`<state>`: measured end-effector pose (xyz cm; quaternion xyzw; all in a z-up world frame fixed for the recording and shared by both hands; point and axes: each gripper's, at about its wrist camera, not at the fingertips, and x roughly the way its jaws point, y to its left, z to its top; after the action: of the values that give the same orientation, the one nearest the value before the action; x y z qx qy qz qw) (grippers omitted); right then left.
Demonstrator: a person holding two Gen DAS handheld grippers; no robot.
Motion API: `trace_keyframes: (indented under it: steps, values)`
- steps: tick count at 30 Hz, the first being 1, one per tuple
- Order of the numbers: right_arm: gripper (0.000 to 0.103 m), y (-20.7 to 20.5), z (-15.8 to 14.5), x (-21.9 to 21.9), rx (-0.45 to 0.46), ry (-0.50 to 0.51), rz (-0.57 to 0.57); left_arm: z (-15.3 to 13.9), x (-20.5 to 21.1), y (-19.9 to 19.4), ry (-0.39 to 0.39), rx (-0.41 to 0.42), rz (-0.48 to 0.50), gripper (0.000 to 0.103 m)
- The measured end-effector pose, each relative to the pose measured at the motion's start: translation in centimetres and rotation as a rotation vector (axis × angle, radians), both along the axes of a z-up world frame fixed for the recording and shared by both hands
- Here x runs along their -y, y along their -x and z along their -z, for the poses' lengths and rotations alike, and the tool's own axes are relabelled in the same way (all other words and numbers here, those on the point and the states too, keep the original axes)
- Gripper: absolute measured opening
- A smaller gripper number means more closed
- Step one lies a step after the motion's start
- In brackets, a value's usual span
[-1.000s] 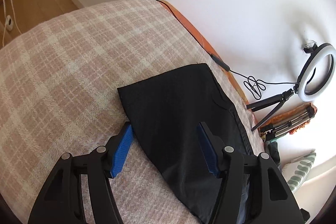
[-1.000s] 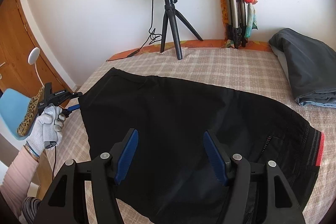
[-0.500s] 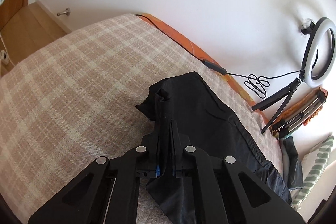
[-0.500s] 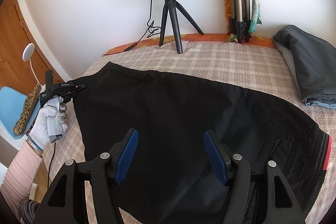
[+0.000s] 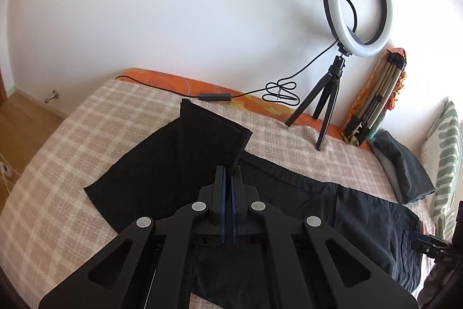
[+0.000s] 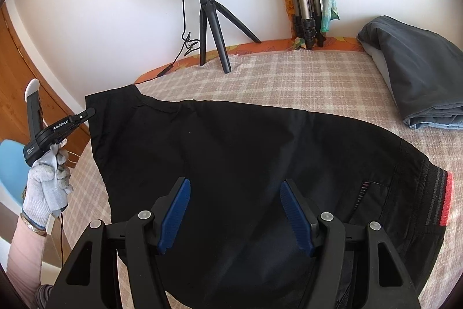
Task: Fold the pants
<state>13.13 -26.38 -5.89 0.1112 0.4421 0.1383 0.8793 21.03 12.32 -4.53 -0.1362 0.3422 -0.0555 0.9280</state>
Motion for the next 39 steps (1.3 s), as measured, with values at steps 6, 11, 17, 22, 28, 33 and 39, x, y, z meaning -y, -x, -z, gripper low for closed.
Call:
trace_keyframes:
  steps: [6,11,17,22,28,33,39]
  values:
    - [0.068,1.1,-0.8,-0.2,0.037,0.027,-0.017,3.5,-6.0,-1.1,0.094,-0.109,-0.122,0.001]
    - [0.068,1.3,-1.0,-1.0,0.043,0.035,-0.041,4.8,-10.4,-0.3,0.192,-0.159,-0.231,0.019]
    - [0.068,1.3,-1.2,-1.6,0.054,0.031,-0.049,7.3,-11.4,1.8,0.4,-0.247,-0.248,0.045]
    - [0.068,1.3,-1.2,-2.1,0.055,0.034,-0.047,8.7,-11.5,1.4,0.482,-0.207,-0.276,0.052]
    - [0.068,0.8,-0.5,-2.6,0.033,0.032,-0.053,9.5,-12.0,-1.3,0.556,-0.143,-0.281,0.053]
    - [0.068,0.3,-0.1,-2.9,0.022,0.034,-0.051,9.9,-11.7,-3.1,0.497,-0.188,-0.285,0.001]
    - [0.068,0.2,0.1,-2.9,0.013,0.04,-0.045,7.0,-9.4,-2.8,0.296,-0.123,-0.238,0.002]
